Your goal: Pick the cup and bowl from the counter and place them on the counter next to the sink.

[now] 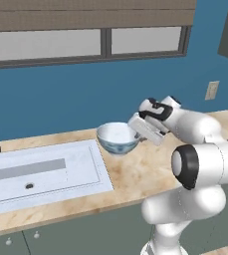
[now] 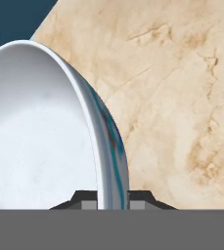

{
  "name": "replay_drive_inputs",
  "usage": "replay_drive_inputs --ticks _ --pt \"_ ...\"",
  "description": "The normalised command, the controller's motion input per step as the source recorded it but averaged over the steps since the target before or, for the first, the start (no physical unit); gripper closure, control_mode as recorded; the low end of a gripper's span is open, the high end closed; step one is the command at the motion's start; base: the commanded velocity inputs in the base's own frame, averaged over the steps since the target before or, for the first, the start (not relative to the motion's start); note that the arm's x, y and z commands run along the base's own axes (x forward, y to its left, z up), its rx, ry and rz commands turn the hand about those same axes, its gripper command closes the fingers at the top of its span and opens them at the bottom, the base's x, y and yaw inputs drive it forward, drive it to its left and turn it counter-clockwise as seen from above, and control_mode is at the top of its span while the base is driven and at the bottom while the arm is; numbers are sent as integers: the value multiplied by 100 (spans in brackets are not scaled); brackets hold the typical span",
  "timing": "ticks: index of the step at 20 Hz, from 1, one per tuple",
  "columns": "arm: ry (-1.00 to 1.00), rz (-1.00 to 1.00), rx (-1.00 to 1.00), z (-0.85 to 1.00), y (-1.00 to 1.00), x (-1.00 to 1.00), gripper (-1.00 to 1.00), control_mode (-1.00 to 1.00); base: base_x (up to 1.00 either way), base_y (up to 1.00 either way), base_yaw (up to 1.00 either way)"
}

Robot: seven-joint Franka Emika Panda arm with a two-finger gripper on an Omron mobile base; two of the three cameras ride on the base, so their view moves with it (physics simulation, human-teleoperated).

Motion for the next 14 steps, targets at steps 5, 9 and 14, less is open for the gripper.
replay_drive_inputs --ticks 5,9,14 --pt "0 -7 -1 -29 0 -17 100 -100 0 0 0" --pt "-3 -2 0 -4 0 -53 100 -100 0 0 0" --pt "-4 -3 -3 -2 0 -42 100 -100 0 0 0"
